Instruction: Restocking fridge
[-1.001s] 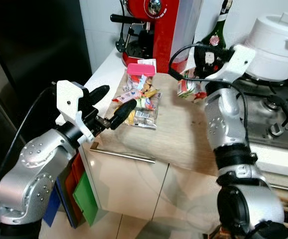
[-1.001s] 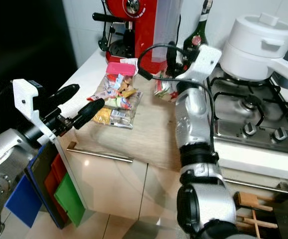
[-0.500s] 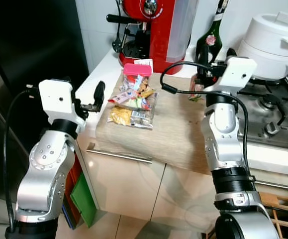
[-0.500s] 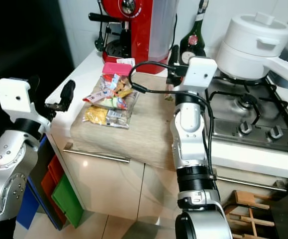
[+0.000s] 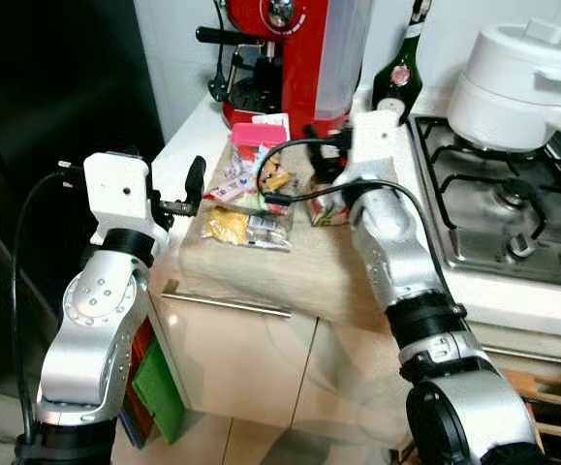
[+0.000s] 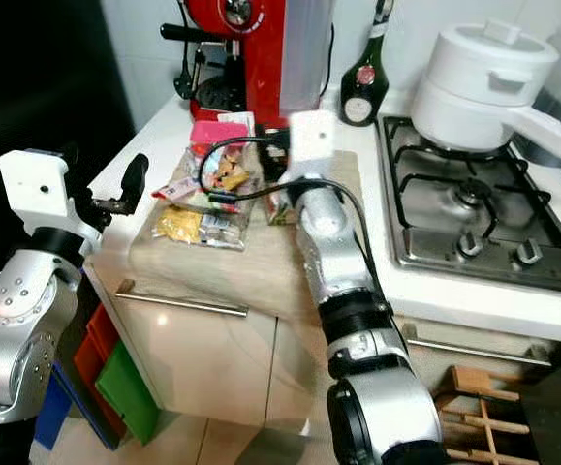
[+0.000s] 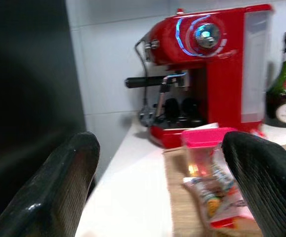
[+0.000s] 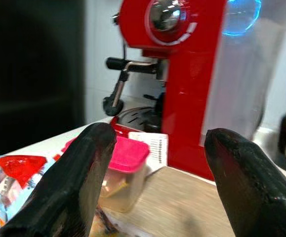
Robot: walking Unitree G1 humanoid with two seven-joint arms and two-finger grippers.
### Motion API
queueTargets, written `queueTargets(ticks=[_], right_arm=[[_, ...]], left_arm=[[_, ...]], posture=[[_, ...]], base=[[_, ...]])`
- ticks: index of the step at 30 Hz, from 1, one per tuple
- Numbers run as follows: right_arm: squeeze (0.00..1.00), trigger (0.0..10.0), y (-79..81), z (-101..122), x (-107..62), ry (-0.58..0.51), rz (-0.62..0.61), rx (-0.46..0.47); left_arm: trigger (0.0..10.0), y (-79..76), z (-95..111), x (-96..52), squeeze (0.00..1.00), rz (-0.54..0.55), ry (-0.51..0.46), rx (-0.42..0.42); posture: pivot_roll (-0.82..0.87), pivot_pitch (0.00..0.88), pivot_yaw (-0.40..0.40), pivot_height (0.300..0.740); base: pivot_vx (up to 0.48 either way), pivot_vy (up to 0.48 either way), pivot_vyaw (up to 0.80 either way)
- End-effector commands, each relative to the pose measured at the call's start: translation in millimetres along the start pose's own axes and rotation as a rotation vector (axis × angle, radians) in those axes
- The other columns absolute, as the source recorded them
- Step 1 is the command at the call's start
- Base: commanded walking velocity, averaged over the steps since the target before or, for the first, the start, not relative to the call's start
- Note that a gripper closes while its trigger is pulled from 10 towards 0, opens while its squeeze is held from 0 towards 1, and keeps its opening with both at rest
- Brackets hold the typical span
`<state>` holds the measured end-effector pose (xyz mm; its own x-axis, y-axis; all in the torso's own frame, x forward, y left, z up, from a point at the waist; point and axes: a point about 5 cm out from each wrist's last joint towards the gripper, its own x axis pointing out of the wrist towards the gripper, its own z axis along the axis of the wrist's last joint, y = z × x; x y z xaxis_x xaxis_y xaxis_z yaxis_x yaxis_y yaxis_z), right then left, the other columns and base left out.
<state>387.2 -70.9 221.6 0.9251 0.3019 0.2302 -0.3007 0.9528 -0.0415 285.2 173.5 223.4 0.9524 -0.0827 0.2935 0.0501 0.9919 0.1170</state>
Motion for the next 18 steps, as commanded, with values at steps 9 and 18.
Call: queueTargets(ticks=[9,18], right_arm=[[1.00,10.0,-4.9,18,10.9,-0.040,0.042,-0.106],[1.00,10.0,-13.2,24,9.8,-0.074,0.035,-0.110]], left_arm=[[10.0,6.8,-1,-4.3,0.00,0.027,0.008,0.007],[10.0,5.4,-2,-3.3,0.00,0.009,0.012,0.002]], posture=[[0.07,0.000,-0.041,0.740],[0.06,0.000,-0.028,0.740]], base=[[0.000,0.000,0.00],[0.000,0.000,0.00]])
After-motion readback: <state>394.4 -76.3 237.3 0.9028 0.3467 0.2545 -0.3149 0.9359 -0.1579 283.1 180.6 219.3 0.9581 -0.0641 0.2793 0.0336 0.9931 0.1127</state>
